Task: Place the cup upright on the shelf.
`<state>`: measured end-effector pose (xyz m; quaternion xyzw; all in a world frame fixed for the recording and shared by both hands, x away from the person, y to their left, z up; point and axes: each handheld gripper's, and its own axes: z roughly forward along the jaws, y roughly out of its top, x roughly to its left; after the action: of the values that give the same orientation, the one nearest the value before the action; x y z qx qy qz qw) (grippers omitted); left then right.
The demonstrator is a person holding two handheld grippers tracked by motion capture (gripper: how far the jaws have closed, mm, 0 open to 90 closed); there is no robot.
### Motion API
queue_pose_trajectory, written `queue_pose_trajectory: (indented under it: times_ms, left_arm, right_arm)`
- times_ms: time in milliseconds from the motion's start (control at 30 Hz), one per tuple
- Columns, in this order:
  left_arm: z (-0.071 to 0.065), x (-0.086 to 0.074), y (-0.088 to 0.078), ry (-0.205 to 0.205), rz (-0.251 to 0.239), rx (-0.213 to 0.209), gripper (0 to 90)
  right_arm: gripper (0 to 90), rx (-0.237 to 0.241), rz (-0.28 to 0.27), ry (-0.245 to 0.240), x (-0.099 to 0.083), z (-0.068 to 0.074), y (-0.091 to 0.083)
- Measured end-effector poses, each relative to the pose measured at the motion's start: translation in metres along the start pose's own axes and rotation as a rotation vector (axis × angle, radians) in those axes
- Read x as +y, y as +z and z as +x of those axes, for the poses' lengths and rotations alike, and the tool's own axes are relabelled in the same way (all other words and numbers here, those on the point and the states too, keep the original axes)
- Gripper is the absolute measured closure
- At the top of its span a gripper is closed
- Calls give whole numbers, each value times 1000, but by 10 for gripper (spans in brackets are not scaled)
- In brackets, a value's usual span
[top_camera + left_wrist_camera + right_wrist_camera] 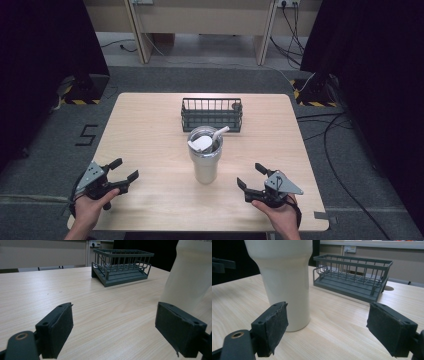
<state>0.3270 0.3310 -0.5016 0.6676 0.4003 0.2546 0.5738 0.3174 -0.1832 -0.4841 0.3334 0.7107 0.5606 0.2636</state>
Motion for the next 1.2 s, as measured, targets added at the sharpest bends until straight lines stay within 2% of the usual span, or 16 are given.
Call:
queue_pose_trajectory:
  times_ms: [200,500,800,933,1033,1200]
  left_arm:
    - [0,0,0,0,-1,2,142]
    - [-1,-2,1,-6,7,-4,142]
    - [-1,-2,1,-10,7,-8,142]
    - [-1,-2,2,-10,6,-10,142]
    - [-1,-2,2,-11,7,-11,142]
    - [-1,-2,2,-10,6,-13,142]
  right_arm:
    - [171,16,-11,35,1,0,1]
    - [159,81,0,60,6,11,26]
    - [155,112,18,40,12,26,57]
    - [154,121,8,41,14,32,68]
    - [153,134,1,36,17,37,73]
    - [153,130,-8,31,19,40,80]
